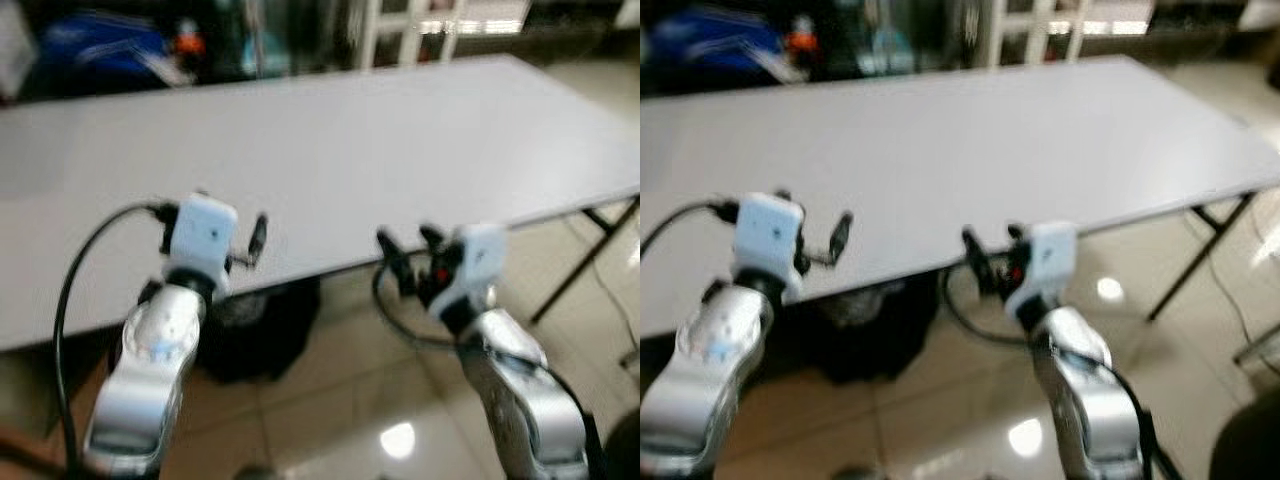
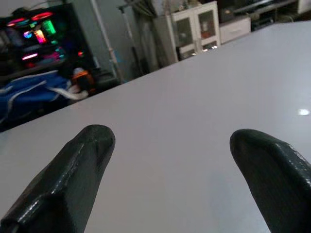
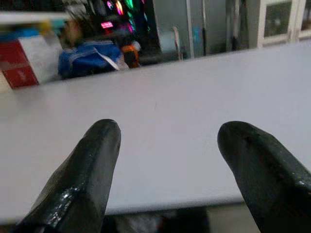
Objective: Setting the table
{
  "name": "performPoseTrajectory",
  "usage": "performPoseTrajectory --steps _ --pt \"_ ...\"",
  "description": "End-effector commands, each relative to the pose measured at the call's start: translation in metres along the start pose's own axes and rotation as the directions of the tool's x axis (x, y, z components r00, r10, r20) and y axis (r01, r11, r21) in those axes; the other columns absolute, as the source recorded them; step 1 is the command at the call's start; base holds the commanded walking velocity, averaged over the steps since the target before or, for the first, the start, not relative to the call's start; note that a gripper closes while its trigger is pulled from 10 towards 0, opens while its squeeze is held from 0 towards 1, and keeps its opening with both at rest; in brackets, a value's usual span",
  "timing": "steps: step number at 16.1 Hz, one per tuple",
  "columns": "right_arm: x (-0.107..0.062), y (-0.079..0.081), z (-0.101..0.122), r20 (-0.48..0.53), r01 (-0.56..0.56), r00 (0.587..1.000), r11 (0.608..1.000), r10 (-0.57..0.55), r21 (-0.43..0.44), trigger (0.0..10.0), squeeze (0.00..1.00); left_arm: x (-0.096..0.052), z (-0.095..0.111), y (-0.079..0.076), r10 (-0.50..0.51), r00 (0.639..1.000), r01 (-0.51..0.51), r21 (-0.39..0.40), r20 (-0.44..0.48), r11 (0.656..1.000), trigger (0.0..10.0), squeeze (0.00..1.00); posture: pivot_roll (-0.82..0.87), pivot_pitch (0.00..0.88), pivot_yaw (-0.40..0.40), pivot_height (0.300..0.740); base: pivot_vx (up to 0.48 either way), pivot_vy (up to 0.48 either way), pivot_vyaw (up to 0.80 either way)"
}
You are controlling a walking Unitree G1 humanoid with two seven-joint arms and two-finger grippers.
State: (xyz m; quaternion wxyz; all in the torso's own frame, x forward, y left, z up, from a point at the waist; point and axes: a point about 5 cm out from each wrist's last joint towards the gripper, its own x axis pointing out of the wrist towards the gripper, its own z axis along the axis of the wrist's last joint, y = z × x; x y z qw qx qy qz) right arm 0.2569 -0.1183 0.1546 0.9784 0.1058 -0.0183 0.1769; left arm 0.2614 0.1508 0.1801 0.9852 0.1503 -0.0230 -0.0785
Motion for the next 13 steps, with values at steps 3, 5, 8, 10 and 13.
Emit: performPoseTrajectory --steps 3,5,8,10,13 --pt "0.000 0.002 0.014 0.116 -0.016 0.993 0.992 0.031 -0.128 10.0 0.00 -0.004 -0.007 0.004 0.000 0.999 0.001 0.024 -0.034 1.000 10.0 0.00 0.10 0.048 -0.034 0.740 0.000 0.480 0.00" --pt "-0.005 0.006 0.011 0.082 -0.103 0.991 0.992 0.109 -0.073 10.0 0.00 -0.006 -0.009 0.008 0.009 0.999 -0.007 0.036 -0.039 0.999 10.0 0.00 0.10 0.051 -0.036 0.740 0.000 0.480 0.00" --pt "-0.007 0.009 0.003 0.047 -0.141 0.988 0.982 0.148 -0.125 10.0 0.01 -0.011 -0.013 0.011 0.000 0.999 0.003 0.071 -0.048 0.997 10.0 0.00 0.10 0.061 -0.045 0.740 0.000 0.480 0.73" --pt "-0.009 0.009 0.002 0.037 -0.153 0.987 0.980 0.158 -0.128 10.0 0.00 -0.010 -0.010 0.010 0.007 0.999 -0.004 0.083 -0.032 0.997 10.0 0.00 0.10 0.056 -0.051 0.740 0.000 0.480 0.80" --pt "-0.006 0.012 0.005 0.049 -0.174 0.982 0.977 0.181 -0.119 10.0 0.00 -0.007 -0.001 0.012 0.030 0.999 -0.031 0.067 0.021 0.997 10.0 0.00 0.10 0.060 -0.051 0.740 0.000 0.480 0.80"
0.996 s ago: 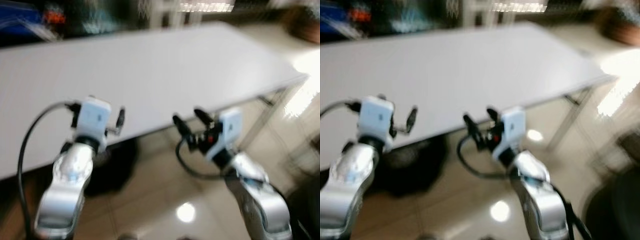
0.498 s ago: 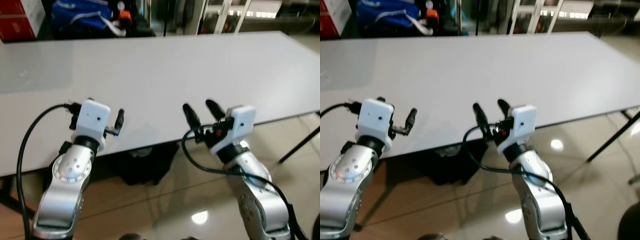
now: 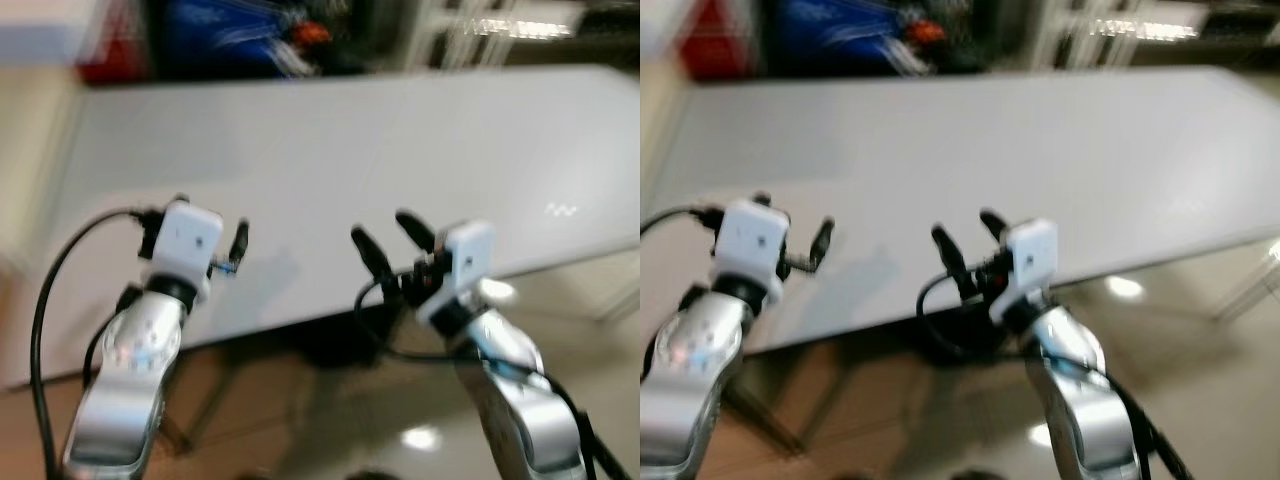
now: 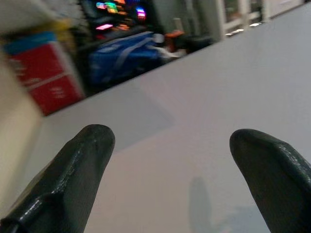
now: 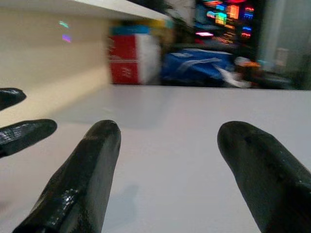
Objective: Setting the table
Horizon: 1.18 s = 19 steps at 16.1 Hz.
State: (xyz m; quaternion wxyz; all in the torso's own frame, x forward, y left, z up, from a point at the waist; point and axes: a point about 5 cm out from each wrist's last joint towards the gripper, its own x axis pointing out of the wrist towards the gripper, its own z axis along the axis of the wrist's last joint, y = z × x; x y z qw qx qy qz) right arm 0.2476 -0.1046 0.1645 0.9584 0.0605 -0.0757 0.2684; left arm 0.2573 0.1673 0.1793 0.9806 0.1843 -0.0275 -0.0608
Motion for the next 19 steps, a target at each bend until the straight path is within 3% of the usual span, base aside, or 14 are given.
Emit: performPoseTrajectory --steps 1,4,7,10,13,19 --pt "-0.003 -0.005 0.000 0.008 0.027 1.000 0.999 -0.027 0.028 10.0 0.00 0.000 0.007 0.001 0.005 0.999 -0.004 -0.017 0.036 1.000 10.0 0.00 0.10 0.058 -0.054 0.740 0.000 0.480 0.00" --pt "-0.007 -0.003 -0.001 0.006 -0.013 1.000 0.999 0.013 0.035 10.0 0.00 -0.004 0.004 -0.003 -0.032 0.999 0.032 0.006 0.032 0.999 10.0 0.00 0.10 0.059 -0.058 0.740 0.000 0.480 0.00" --pt "-0.021 0.007 -0.003 -0.032 -0.177 0.984 0.984 0.177 -0.003 10.0 0.00 -0.014 0.008 -0.013 -0.157 0.985 0.157 0.014 0.068 0.988 10.0 0.00 0.10 0.059 -0.058 0.740 0.000 0.480 0.00" --pt "-0.038 0.008 0.005 -0.007 -0.236 0.972 0.969 0.237 0.068 10.0 0.00 -0.027 0.013 -0.010 -0.170 0.980 0.174 -0.030 0.104 0.984 10.0 0.00 0.11 0.065 -0.055 0.740 0.000 0.480 0.00" --pt "-0.049 0.021 0.013 -0.003 -0.347 0.936 0.924 0.352 0.161 10.0 0.00 -0.032 0.018 -0.004 -0.158 0.977 0.167 -0.054 0.141 0.984 10.0 0.00 0.11 0.079 -0.062 0.740 0.000 0.480 0.00" --pt "-0.044 0.015 0.022 0.026 -0.314 0.949 0.934 0.314 0.169 10.0 0.00 -0.031 0.017 -0.004 -0.170 0.977 0.176 -0.034 0.131 0.984 10.0 0.00 0.10 0.087 -0.060 0.740 0.000 0.480 0.00"
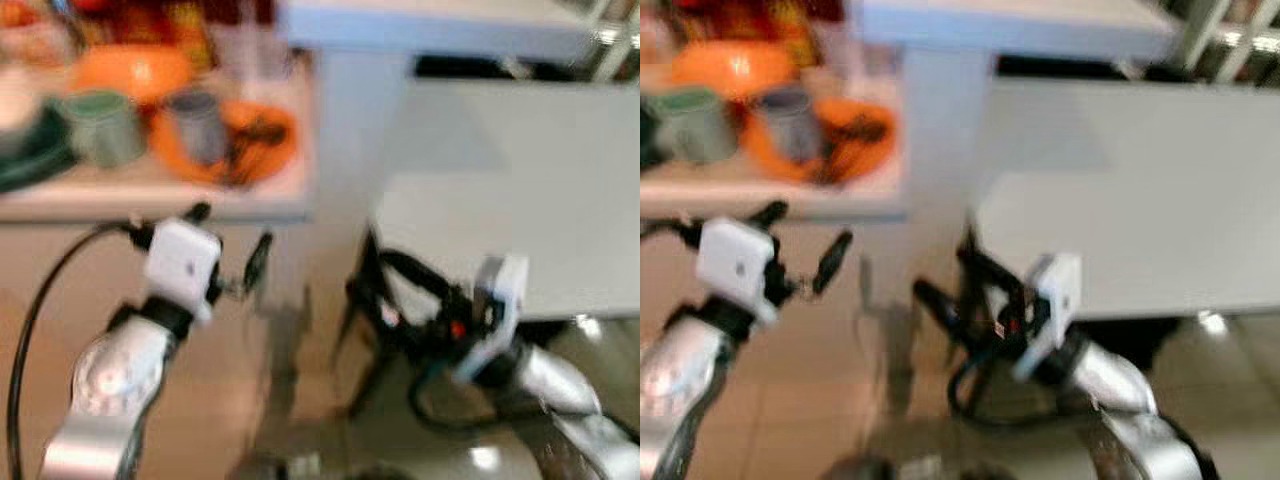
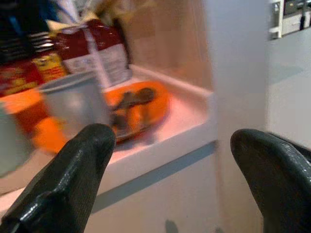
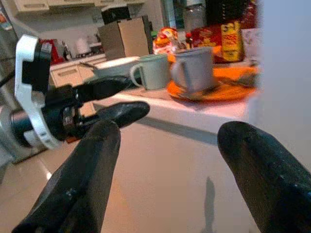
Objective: Setting the table
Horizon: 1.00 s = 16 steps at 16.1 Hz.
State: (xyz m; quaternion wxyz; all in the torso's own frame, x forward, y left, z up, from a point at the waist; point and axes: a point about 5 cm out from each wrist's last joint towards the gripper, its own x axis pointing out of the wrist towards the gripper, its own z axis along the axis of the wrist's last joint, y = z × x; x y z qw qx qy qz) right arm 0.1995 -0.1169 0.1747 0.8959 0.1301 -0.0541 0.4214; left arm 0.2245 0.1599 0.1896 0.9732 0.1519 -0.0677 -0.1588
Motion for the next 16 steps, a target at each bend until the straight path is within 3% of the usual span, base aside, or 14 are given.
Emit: performPoseTrajectory --steps 1,3,4,5,7,8,10,13,15,16 --pt "0.002 -0.001 0.006 0.033 0.015 0.999 1.000 -0.015 0.010 10.0 0.00 0.001 0.004 0.004 0.010 1.000 -0.010 0.019 0.012 1.000 10.0 0.00 0.10 0.087 -0.060 0.740 0.000 0.480 0.00" --pt "0.004 -0.004 0.010 0.069 0.045 0.997 0.999 -0.047 0.024 10.0 0.00 0.005 0.009 0.004 0.027 0.999 -0.027 -0.021 0.025 0.999 10.0 0.00 0.10 0.090 -0.067 0.740 0.000 0.480 0.00" --pt "0.006 -0.009 0.012 0.077 0.097 0.992 0.995 -0.096 -0.013 10.0 0.00 0.011 0.015 0.002 0.041 0.998 -0.035 -0.115 0.050 0.993 10.0 0.00 0.10 0.090 -0.067 0.740 0.000 0.480 0.00" --pt "0.007 -0.013 0.014 0.088 0.147 0.986 0.989 -0.143 -0.034 10.0 0.00 0.014 0.015 0.000 0.036 0.998 -0.032 -0.103 0.044 0.994 10.0 0.00 0.10 0.090 -0.067 0.740 0.000 0.000 0.00" --pt "0.010 -0.031 0.019 0.122 0.328 0.941 0.940 -0.316 -0.098 10.0 0.00 0.018 0.013 -0.004 0.010 0.999 -0.008 -0.069 0.031 0.998 10.0 0.00 0.10 0.092 -0.064 0.740 0.000 0.000 0.00" --pt "0.011 -0.036 0.019 0.129 0.384 0.919 0.920 -0.372 -0.084 10.0 0.00 0.018 0.011 -0.005 -0.005 1.000 0.006 -0.040 0.023 0.999 10.0 0.00 0.10 0.093 -0.063 0.740 0.000 0.000 0.00" --pt "0.023 -0.041 0.011 0.080 0.403 0.915 0.909 -0.396 -0.103 10.0 0.00 0.021 0.013 -0.005 -0.030 0.999 0.030 0.009 0.025 1.000 10.0 0.00 0.11 0.084 -0.087 0.740 0.000 0.000 0.00" --pt "0.036 -0.053 0.008 0.088 0.472 0.882 0.871 -0.464 -0.138 10.0 0.00 0.031 0.015 -0.005 0.011 1.000 -0.011 -0.002 0.028 1.000 10.0 0.00 0.13 0.072 -0.088 0.740 0.000 0.000 0.00" --pt "0.049 -0.074 0.006 0.092 0.551 0.834 0.822 -0.544 -0.141 10.0 0.00 0.032 0.009 -0.014 -0.036 0.999 0.036 0.020 -0.003 0.999 10.0 0.00 0.14 0.061 -0.083 0.740 0.000 0.000 0.00" --pt "0.052 -0.082 0.005 0.086 0.566 0.823 0.801 -0.561 -0.193 10.0 0.00 0.032 0.008 -0.015 -0.055 0.998 0.055 0.012 -0.012 0.998 10.0 0.00 0.14 0.060 -0.083 0.740 0.000 0.000 0.00"
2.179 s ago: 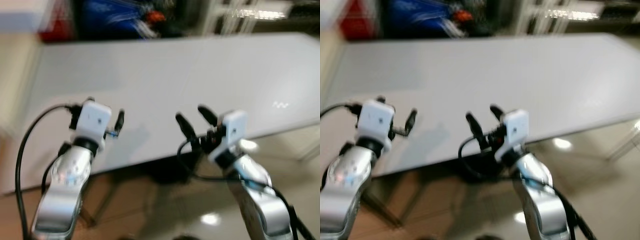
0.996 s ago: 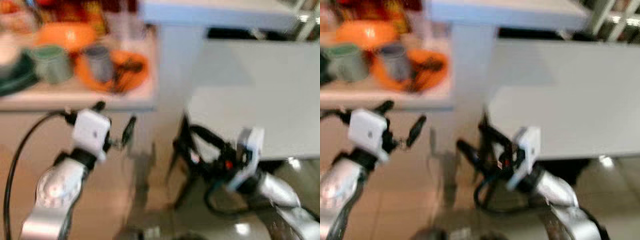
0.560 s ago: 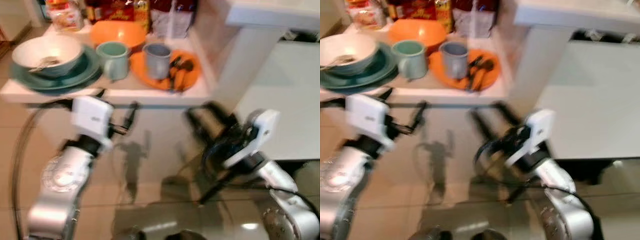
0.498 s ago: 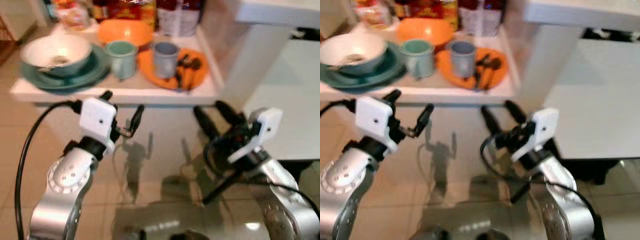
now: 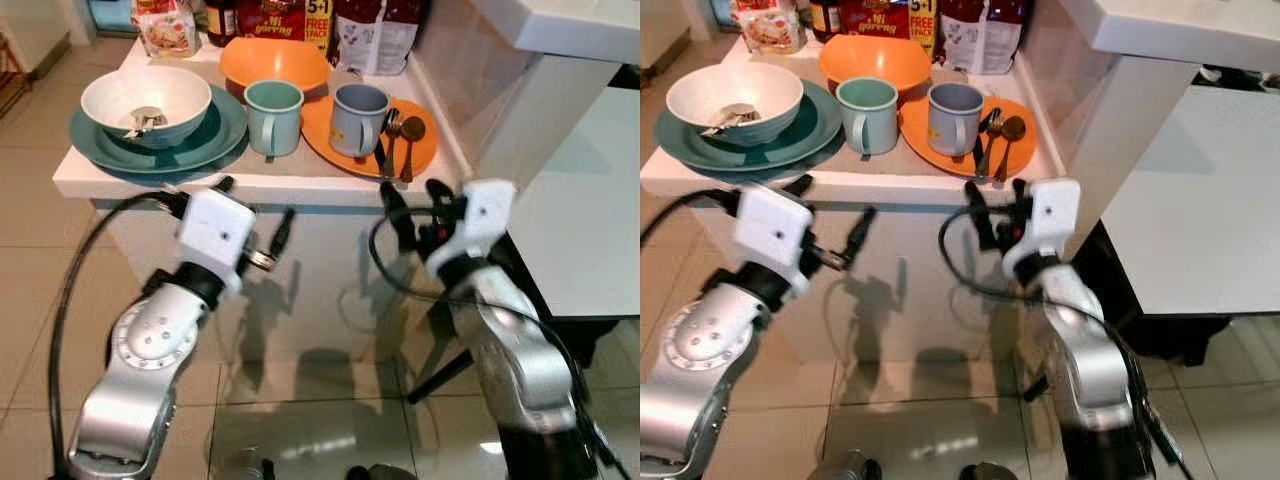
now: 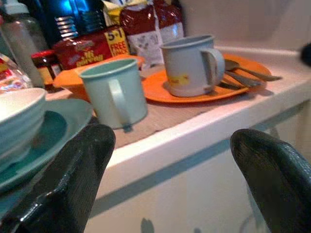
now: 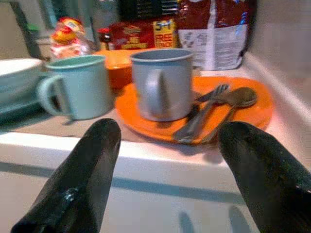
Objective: Setting the table
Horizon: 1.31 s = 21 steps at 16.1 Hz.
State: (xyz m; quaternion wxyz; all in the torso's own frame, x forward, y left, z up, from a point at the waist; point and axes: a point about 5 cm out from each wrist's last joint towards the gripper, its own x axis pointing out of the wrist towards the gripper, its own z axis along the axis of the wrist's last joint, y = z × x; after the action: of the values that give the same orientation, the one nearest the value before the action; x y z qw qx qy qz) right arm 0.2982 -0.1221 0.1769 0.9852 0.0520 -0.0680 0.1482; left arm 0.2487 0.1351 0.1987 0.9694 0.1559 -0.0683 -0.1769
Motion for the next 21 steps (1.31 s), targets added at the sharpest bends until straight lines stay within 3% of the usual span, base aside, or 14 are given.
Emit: performPoseTrajectory --steps 1,2,4,7,9,11,12,17,21 --pt "0.007 -0.006 -0.001 0.007 0.007 1.000 0.998 -0.006 -0.063 10.0 0.80 0.001 -0.005 -0.003 -0.027 0.999 0.026 -0.023 -0.032 0.999 10.0 0.00 0.15 0.052 -0.078 0.740 0.000 0.000 0.00" --pt "0.022 -0.003 -0.005 -0.004 -0.017 1.000 0.998 0.017 -0.063 10.0 1.00 0.003 -0.005 -0.002 -0.033 0.999 0.033 -0.022 -0.031 0.999 10.0 0.00 0.14 0.051 -0.073 0.740 0.000 0.000 0.00" --pt "0.046 0.001 -0.006 -0.006 -0.023 1.000 0.996 0.022 -0.084 10.0 1.00 0.006 -0.003 -0.004 -0.058 0.998 0.058 0.004 -0.014 0.998 10.0 0.00 0.15 0.048 -0.073 0.740 0.000 0.000 0.00" --pt "0.068 0.003 0.002 0.031 -0.017 0.999 0.999 0.019 -0.049 10.0 1.00 0.006 0.001 -0.008 -0.086 0.996 0.086 -0.007 -0.001 0.996 10.0 0.00 0.15 0.047 -0.080 0.740 0.000 0.000 0.00" --pt "0.084 -0.003 0.006 0.041 0.067 0.997 0.994 -0.064 -0.085 10.0 1.00 0.005 0.002 -0.013 -0.134 0.991 0.134 -0.017 -0.014 0.991 10.0 0.00 0.16 0.051 -0.085 0.740 0.000 0.000 0.00" --pt "0.090 -0.002 0.008 0.048 0.077 0.996 0.994 -0.073 -0.074 10.0 1.00 0.006 0.003 -0.013 -0.137 0.991 0.137 -0.023 -0.010 0.990 10.0 0.00 0.16 0.052 -0.085 0.740 0.000 0.000 0.00" --pt "0.099 0.002 0.007 0.026 0.056 0.998 0.996 -0.054 -0.063 10.0 0.00 0.007 0.004 -0.012 -0.134 0.991 0.134 -0.023 -0.005 0.991 10.0 0.00 0.16 0.055 -0.086 0.740 0.000 0.000 0.00" --pt "0.112 0.005 0.004 -0.048 0.049 0.998 0.999 -0.049 -0.010 10.0 0.00 0.009 0.004 -0.008 -0.117 0.993 0.117 -0.007 -0.017 0.993 10.0 0.00 0.16 0.068 -0.090 0.740 0.000 0.000 0.00" --pt "0.119 0.002 0.007 -0.093 0.101 0.990 0.994 -0.104 -0.035 10.0 0.00 0.007 0.001 -0.009 -0.127 0.991 0.127 -0.007 -0.033 0.992 10.0 0.00 0.17 0.076 -0.095 0.740 0.000 0.000 0.00"
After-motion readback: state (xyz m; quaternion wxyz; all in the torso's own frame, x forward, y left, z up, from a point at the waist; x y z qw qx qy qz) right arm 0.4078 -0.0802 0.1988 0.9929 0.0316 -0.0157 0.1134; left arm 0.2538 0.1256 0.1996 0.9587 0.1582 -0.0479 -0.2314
